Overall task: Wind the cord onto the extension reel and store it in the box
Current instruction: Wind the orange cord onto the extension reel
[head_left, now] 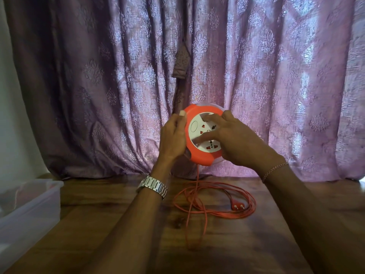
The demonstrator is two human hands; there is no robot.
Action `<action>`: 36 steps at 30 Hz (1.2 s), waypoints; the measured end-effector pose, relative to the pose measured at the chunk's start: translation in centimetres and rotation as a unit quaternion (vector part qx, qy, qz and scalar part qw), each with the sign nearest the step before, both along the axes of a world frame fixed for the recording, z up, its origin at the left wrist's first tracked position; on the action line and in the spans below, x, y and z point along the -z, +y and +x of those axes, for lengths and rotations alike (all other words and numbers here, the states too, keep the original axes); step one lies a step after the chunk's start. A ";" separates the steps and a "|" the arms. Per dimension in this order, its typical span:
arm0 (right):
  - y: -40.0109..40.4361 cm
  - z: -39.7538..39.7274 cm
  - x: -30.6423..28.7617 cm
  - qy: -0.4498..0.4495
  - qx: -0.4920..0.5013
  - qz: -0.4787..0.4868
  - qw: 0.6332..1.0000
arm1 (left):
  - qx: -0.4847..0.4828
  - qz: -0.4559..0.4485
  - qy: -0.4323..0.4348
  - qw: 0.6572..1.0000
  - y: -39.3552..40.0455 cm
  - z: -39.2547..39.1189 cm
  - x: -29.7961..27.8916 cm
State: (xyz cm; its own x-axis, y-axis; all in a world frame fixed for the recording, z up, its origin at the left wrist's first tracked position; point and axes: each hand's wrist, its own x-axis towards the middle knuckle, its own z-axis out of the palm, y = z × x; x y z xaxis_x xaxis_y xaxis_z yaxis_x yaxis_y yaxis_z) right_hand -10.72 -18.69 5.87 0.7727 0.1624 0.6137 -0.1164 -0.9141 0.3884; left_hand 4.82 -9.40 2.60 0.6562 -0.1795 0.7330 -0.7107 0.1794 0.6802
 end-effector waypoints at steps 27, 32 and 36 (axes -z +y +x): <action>-0.7 0.6 0.0 -0.095 -0.093 0.011 0.991 | 0.005 -0.023 0.008 1.000 0.6 0.4 -0.3; 0.2 0.3 0.2 -0.006 -0.026 -0.003 1.000 | 0.035 -0.027 0.017 0.999 0.3 0.1 -0.3; 0.7 0.1 0.1 -0.019 0.004 -0.005 1.000 | 0.041 -0.013 0.013 0.999 0.2 0.3 -0.1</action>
State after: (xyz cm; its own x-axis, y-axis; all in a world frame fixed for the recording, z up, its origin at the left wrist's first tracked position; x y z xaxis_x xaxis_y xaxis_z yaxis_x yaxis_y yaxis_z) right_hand -10.64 -17.95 5.76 0.7499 0.1631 0.6412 -0.1380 -0.9092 0.3928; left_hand 5.13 -9.24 2.73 0.6588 -0.2136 0.7213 -0.6755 0.2541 0.6922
